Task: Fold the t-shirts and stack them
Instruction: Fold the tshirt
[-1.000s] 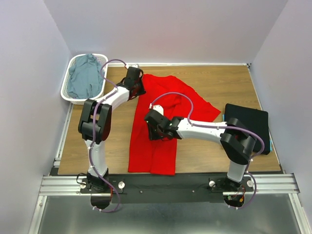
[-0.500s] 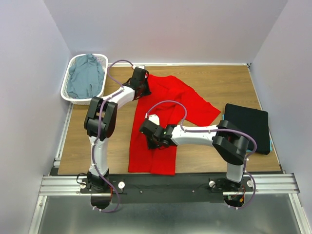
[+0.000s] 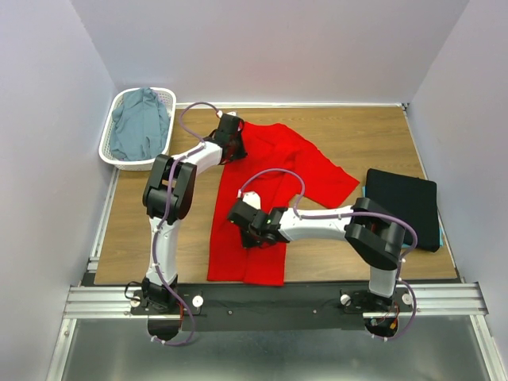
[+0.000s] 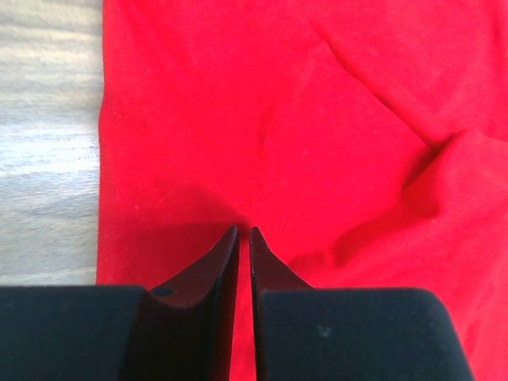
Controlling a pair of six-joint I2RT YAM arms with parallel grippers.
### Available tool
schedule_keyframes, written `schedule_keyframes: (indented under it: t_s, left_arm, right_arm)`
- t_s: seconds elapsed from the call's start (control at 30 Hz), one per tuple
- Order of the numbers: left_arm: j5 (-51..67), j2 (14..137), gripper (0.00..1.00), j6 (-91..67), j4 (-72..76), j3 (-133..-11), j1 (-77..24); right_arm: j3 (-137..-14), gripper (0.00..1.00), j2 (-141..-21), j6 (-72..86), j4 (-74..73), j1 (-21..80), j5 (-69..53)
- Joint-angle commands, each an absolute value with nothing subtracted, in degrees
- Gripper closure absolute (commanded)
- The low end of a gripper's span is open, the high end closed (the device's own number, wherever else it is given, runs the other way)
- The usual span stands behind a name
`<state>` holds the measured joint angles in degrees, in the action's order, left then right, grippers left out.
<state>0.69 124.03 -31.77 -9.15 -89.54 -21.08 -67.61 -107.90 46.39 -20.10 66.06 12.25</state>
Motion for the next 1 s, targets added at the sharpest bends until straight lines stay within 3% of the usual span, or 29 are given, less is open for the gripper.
schedule_keyframes:
  t_s: [0.0, 0.1, 0.57, 0.67, 0.7, 0.8, 0.97]
  left_arm:
    - [0.44, 125.33, 0.83, -32.87, -9.05, -90.97, -21.18]
    - [0.44, 125.68, 0.83, -32.96, -9.14, -91.23, -21.18]
    - [0.44, 127.09, 0.84, -32.87, -9.67, -92.81, -21.09]
    - [0.44, 127.26, 0.84, -32.96, -9.84, -92.9, -21.09]
    - [0.44, 127.27, 0.84, -33.05, -9.84, -92.9, -21.09]
    - [0.44, 127.53, 0.84, -32.96, -9.93, -92.99, -21.09]
    - [0.53, 127.97, 0.85, -32.96, -10.11, -93.16, -21.09]
  right_arm:
    - [-64.96, 0.94, -107.32, 47.2, -21.01, 67.24, 9.5]
    - [-63.99, 0.99, -105.91, 47.11, -21.09, 67.32, 8.53]
    - [-60.91, 0.99, -100.72, 47.99, -22.32, 69.08, 5.62]
    - [-60.64, 0.94, -100.81, 48.16, -22.5, 68.99, 5.54]
    - [-60.64, 0.85, -101.25, 48.25, -22.41, 69.08, 5.36]
    - [-60.73, 0.72, -101.6, 48.51, -22.41, 69.08, 4.84]
    - [-60.82, 0.71, -101.16, 47.99, -22.41, 69.08, 3.34]
